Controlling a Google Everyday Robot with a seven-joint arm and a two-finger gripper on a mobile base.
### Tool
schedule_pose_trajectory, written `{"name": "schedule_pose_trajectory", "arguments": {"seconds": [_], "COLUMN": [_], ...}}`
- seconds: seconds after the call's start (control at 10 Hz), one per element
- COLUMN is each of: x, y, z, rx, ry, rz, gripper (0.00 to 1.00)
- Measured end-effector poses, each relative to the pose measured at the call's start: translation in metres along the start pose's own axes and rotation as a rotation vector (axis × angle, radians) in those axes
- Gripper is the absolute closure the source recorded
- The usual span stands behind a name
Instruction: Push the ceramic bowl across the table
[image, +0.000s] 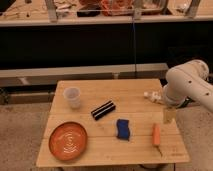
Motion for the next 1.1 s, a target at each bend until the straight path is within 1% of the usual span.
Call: {"name": "schedule_pose_trajectory", "arguments": {"seconds": [0.2,0.3,0.4,0.6,0.8,1.0,1.1], "x": [0.000,-0.004,-0.012,-0.050,-0.077,-0.099,-0.116], "y": [0.001,0.001,0.002,0.004,0.006,0.010,0.012], "z": [0.000,0.001,0.003,0.005,0.008,0.011,0.013], "rx": [-0.001,-0.001,-0.001,-0.003,-0.005,-0.008,-0.011], "ry": [0.000,0.004,0.005,0.005,0.009,0.013,0.011], "rz": [-0.001,-0.009,-0.022,-0.055,-0.089,-0.120,-0.139], "gripper": [0.20,0.20,0.20,0.20,0.20,0.20,0.20]}}
